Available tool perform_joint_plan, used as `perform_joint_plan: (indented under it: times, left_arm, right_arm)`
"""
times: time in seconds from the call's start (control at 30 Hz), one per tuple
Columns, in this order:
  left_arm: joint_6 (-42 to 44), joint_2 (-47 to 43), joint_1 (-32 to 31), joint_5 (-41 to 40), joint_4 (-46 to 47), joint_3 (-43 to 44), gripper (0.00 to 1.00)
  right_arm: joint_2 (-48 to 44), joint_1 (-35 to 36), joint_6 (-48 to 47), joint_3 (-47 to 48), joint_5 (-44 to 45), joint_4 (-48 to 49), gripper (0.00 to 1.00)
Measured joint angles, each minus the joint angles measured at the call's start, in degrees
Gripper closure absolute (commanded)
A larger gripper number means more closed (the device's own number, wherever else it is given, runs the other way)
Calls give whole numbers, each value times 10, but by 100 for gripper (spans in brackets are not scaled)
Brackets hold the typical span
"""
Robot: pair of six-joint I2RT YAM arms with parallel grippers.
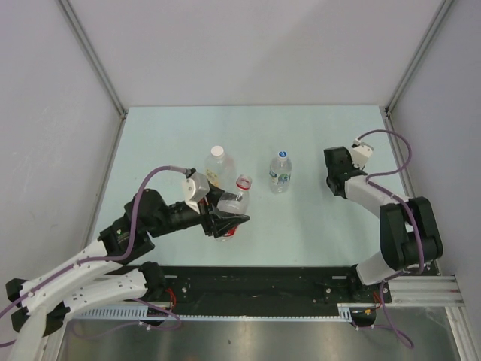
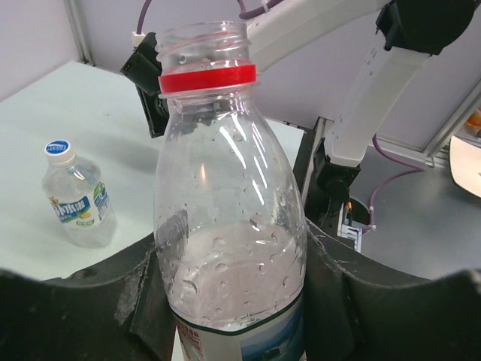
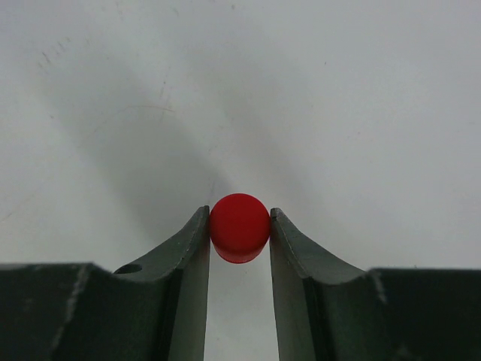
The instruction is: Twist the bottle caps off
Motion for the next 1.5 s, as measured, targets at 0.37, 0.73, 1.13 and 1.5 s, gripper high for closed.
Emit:
perform_joint_plan:
  times: [0.37, 0.73, 1.13, 1.5]
  left_arm:
    - [-2, -9, 0, -26, -7, -9, 100]
    - [-2, -2, 0, -27, -7, -23, 100]
    - [-2, 2, 0, -27, -2, -29, 99]
    - [-2, 8, 0, -47, -3, -29, 99]
  right_arm:
    - [131, -30, 18, 65, -53, -16, 100]
    - [165, -38, 14, 85, -96, -28, 76]
    - [160, -40, 12, 89, -110, -49, 40]
    - [-110, -29, 25, 88, -115, -138, 39]
